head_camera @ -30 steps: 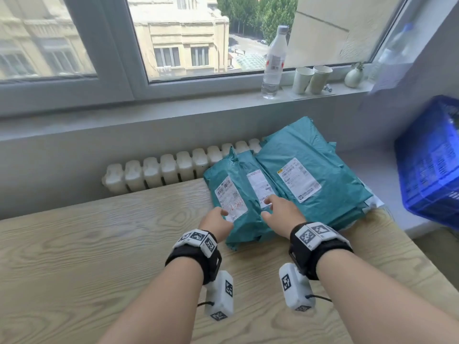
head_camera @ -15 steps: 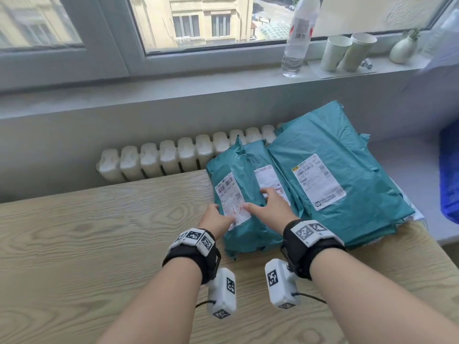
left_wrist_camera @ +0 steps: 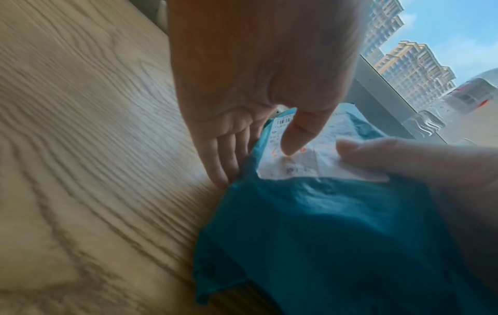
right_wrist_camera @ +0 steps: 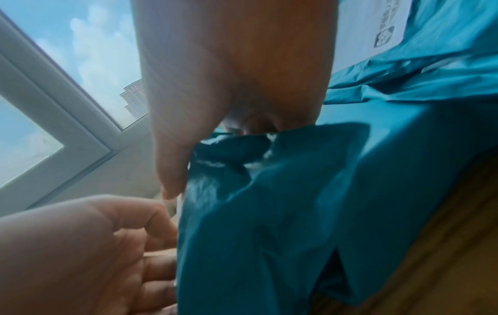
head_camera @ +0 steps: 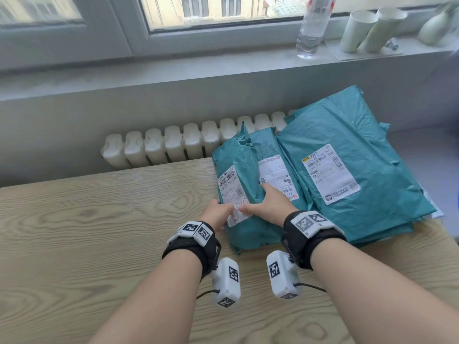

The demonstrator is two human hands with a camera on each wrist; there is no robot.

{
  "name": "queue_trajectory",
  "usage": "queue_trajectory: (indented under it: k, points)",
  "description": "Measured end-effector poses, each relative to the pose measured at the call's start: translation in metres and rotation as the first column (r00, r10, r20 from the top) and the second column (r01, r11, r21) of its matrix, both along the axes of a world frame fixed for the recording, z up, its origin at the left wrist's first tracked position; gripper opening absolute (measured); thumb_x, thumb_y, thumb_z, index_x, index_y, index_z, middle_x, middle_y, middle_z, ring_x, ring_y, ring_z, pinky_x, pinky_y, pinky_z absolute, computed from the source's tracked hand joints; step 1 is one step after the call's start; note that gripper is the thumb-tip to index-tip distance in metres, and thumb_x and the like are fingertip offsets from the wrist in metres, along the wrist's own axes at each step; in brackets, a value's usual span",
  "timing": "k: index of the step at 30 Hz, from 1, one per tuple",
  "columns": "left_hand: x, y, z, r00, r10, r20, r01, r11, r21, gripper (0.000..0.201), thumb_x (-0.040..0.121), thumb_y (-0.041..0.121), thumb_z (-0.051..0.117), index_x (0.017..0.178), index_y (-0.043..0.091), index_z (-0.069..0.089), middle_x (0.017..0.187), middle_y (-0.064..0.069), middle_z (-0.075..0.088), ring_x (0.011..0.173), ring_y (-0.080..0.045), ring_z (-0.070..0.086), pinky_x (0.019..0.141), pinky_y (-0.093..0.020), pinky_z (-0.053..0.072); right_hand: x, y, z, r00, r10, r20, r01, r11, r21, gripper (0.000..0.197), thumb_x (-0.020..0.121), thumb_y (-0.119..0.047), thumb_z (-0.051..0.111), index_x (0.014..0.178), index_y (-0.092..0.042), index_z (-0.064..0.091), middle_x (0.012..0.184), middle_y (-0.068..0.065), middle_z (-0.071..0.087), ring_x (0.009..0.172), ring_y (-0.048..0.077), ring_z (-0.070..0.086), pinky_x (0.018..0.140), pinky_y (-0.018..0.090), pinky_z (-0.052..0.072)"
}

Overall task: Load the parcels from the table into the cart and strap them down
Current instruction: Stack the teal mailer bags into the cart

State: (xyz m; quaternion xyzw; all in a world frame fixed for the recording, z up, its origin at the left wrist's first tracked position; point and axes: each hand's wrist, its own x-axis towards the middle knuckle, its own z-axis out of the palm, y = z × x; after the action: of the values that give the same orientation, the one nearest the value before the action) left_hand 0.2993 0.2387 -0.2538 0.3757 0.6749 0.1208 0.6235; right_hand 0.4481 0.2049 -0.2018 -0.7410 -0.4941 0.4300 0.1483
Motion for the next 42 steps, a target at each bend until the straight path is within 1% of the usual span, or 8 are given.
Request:
queue_trajectory:
  k: [4, 6, 12, 18, 24, 27, 33, 42]
  points:
    - [-0.006, -0.012, 0.028, 0.997, -0.063, -0.035, 0.062, 0.998, -0.012, 0.038, 0.073, 0.011, 0.052, 0.111, 0.005, 0.056, 0.081, -0.009, 0.06, 0.059, -0.019, 0.053, 0.064, -0.03, 0.049, -0.01, -0.007, -0.001, 0.998, 0.066, 0.01, -0.066, 0.998, -0.022, 0.083, 0.067, -0.037, 0.084, 0.134, -0.016, 0.041, 0.124, -0.002, 0.058, 0.114, 0.018, 0.056, 0.093, 0.028, 0.044]
    - [-0.011, -0.018, 0.038, 0.994, -0.104, -0.04, 0.104, 0.994, -0.018, 0.024, 0.085, 0.005, 0.051, 0.108, 0.009, 0.058, 0.08, -0.005, 0.06, 0.061, -0.015, 0.054, 0.059, -0.025, 0.046, -0.012, -0.009, -0.001, 0.999, 0.049, 0.017, -0.049, 0.998, -0.036, 0.077, 0.068, -0.03, 0.083, 0.133, -0.016, 0.042, 0.122, 0.0, 0.059, 0.111, 0.02, 0.057, 0.094, 0.03, 0.045]
    - [-0.031, -0.027, 0.044, 0.987, -0.158, -0.024, 0.157, 0.987, -0.03, 0.027, 0.088, 0.01, 0.058, 0.11, 0.022, 0.049, 0.11, -0.005, 0.063, 0.102, -0.024, 0.064, 0.087, -0.034, 0.047, -0.013, -0.015, 0.0, 0.996, -0.084, 0.016, 0.085, 0.995, -0.047, 0.041, 0.071, -0.008, 0.069, 0.11, -0.013, 0.055, 0.106, 0.009, 0.064, 0.099, 0.027, 0.061, 0.088, 0.037, 0.052]
    - [-0.05, -0.033, 0.052, 0.983, -0.183, 0.032, 0.184, 0.983, -0.022, 0.029, 0.084, 0.014, 0.064, 0.108, 0.021, 0.05, 0.113, -0.001, 0.066, 0.105, -0.02, 0.065, 0.095, -0.039, 0.047, -0.02, -0.02, 0.001, 0.976, -0.2, -0.089, 0.193, 0.977, -0.087, 0.023, 0.074, 0.007, 0.049, 0.092, -0.002, 0.061, 0.085, 0.015, 0.06, 0.086, 0.033, 0.06, 0.069, 0.034, 0.048]
    - [-0.069, -0.042, 0.054, 0.982, 0.021, 0.186, -0.016, 0.999, -0.028, 0.065, 0.054, 0.023, 0.06, 0.117, 0.009, 0.053, 0.094, -0.002, 0.064, 0.079, -0.018, 0.063, 0.078, -0.033, 0.046, -0.028, -0.029, -0.003, 0.938, -0.334, -0.094, 0.318, 0.936, -0.154, 0.028, 0.076, 0.016, 0.044, 0.062, -0.007, 0.051, 0.068, 0.012, 0.052, 0.084, 0.029, 0.053, 0.068, 0.033, 0.04]
    - [-0.078, -0.04, 0.059, 0.931, 0.161, 0.328, -0.147, 0.987, -0.066, 0.04, 0.066, 0.034, 0.067, 0.102, 0.017, 0.061, 0.09, -0.002, 0.065, 0.081, -0.018, 0.06, 0.083, -0.034, 0.048, -0.034, -0.033, 0.0, 0.945, -0.313, -0.089, 0.293, 0.938, -0.187, 0.03, 0.079, 0.016, 0.044, 0.062, -0.007, 0.049, 0.067, 0.012, 0.051, 0.086, 0.027, 0.052, 0.071, 0.033, 0.039]
    - [-0.094, -0.037, 0.066, 0.859, 0.251, 0.446, -0.265, 0.964, -0.033, 0.037, 0.082, 0.034, 0.073, 0.113, 0.017, 0.064, 0.104, -0.004, 0.072, 0.096, -0.02, 0.065, 0.092, -0.036, 0.051, -0.047, -0.045, 0.014, 0.951, -0.291, -0.102, 0.275, 0.95, -0.149, 0.027, 0.082, 0.013, 0.041, 0.066, -0.006, 0.052, 0.072, 0.013, 0.057, 0.082, 0.027, 0.054, 0.071, 0.031, 0.042]
    - [-0.128, -0.04, 0.069, 0.724, 0.49, 0.486, -0.56, 0.829, -0.001, 0.057, 0.071, 0.024, 0.084, 0.12, 0.008, 0.063, 0.104, -0.007, 0.074, 0.09, -0.022, 0.071, 0.065, -0.031, 0.058, -0.059, -0.07, 0.022, 0.893, -0.434, -0.116, 0.423, 0.899, -0.11, 0.014, 0.073, 0.006, 0.066, 0.072, -0.008, 0.066, 0.078, 0.018, 0.067, 0.071, 0.028, 0.065, 0.061, 0.034, 0.056]
